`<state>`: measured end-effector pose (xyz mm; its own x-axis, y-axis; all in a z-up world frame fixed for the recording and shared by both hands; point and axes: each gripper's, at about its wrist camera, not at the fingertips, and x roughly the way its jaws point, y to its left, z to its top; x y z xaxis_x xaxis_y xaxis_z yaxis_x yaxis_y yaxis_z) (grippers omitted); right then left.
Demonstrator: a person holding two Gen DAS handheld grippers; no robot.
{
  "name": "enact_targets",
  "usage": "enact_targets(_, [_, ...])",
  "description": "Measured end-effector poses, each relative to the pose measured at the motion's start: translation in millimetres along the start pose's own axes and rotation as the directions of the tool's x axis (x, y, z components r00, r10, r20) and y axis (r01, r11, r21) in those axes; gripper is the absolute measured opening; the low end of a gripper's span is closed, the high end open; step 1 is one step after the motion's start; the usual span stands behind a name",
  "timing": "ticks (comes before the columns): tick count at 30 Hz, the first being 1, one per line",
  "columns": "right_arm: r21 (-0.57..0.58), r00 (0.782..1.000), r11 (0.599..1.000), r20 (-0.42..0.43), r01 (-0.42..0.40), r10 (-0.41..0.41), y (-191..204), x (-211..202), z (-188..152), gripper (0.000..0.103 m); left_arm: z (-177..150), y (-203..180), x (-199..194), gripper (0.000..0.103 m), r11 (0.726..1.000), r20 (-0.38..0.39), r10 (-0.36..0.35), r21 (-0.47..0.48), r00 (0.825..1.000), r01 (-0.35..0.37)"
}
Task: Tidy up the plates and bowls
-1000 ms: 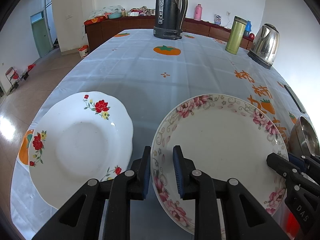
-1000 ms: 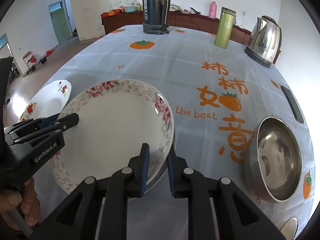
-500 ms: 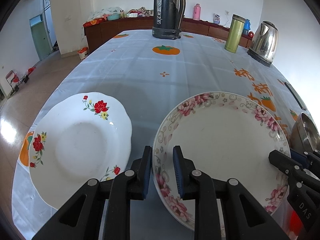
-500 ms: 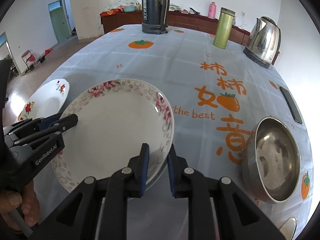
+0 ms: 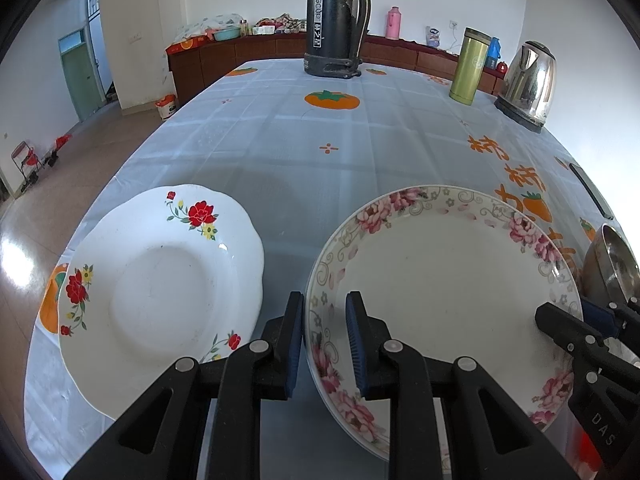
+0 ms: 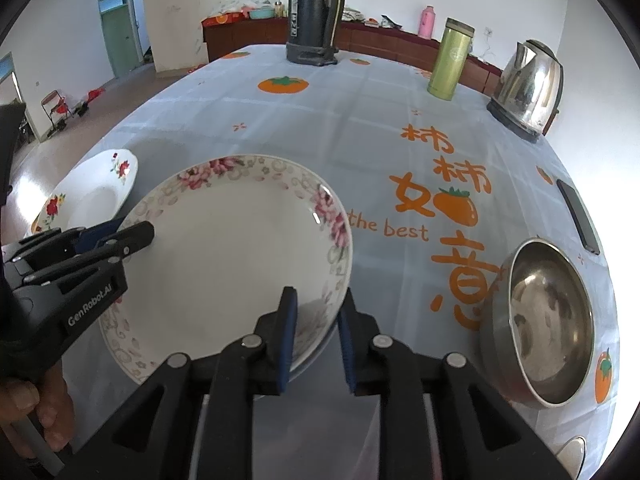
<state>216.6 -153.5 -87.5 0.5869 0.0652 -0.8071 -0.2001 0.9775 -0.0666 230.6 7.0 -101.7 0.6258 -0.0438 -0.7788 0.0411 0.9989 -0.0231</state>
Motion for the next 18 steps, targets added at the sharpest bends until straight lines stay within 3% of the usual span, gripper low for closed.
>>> enact_targets(8, [-0.006, 1.000, 1.000, 0.000, 0.007, -0.007, 0.4, 0.2, 0.1, 0.023, -0.2, 1.6, -0.4, 0.024, 1.000, -0.006, -0.011, -0.010, 1.000, 0.011])
enact_targets(13, [0.013, 1.000, 1.000, -0.007, -0.007, 0.007, -1.8, 2.4, -1.5, 0.035, 0.2, 1.4, -0.2, 0.024, 1.000, -0.005, -0.011, -0.008, 1.000, 0.011])
enact_targets(18, [0.005, 1.000, 1.000, -0.008, -0.004, 0.004, 1.8, 3.0, -2.8, 0.038, 0.2, 1.3, -0.3, 0.024, 1.000, -0.005, -0.012, -0.007, 1.000, 0.012])
